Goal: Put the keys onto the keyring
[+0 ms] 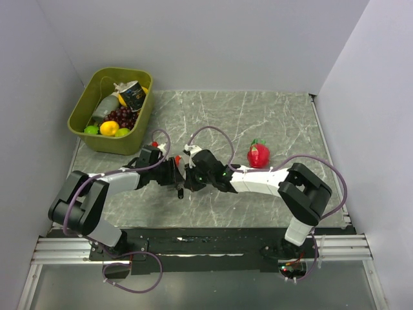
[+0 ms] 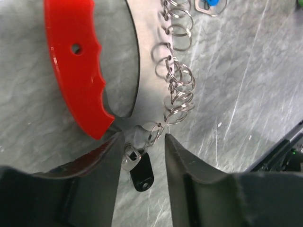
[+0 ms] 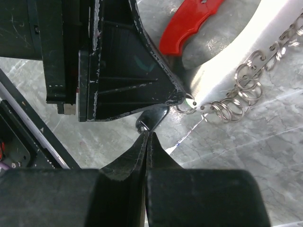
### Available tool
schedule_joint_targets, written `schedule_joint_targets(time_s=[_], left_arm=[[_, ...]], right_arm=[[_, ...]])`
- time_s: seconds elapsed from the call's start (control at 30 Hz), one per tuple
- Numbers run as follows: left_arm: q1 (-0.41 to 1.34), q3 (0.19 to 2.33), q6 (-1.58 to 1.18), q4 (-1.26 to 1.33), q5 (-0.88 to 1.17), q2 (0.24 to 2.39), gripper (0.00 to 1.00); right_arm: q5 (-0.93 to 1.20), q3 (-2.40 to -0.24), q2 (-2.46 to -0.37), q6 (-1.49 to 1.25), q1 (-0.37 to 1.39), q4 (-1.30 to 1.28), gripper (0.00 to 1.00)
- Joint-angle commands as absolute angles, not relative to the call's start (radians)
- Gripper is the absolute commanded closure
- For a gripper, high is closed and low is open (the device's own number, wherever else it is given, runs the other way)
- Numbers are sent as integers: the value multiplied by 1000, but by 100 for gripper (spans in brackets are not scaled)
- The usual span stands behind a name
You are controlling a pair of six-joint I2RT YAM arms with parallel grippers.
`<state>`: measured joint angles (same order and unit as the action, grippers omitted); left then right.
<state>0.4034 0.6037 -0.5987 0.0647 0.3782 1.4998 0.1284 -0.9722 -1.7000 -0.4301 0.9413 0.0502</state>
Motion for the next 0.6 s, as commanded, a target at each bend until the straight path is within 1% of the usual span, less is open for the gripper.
schedule_joint_targets(time_s=[0.0, 0.07, 0.27, 0.53, 0.57], left_arm=[[408, 606, -597, 130, 434, 1523, 58], [408, 601, -601, 138, 436, 1520, 61], [410, 592, -607, 159, 446, 1519, 67], [416, 580, -607, 198, 449, 1569, 72], [417, 577, -609, 207, 451, 1572, 74]], right_arm=[[130, -973, -1717, -457, 916, 66, 100], [129, -976, -1727, -462, 908, 54, 100], [109, -999, -1775, -463, 904, 11, 100], [103, -979, -1772, -476, 902, 29, 100], [101, -982, -1770, -477, 900, 26, 100]])
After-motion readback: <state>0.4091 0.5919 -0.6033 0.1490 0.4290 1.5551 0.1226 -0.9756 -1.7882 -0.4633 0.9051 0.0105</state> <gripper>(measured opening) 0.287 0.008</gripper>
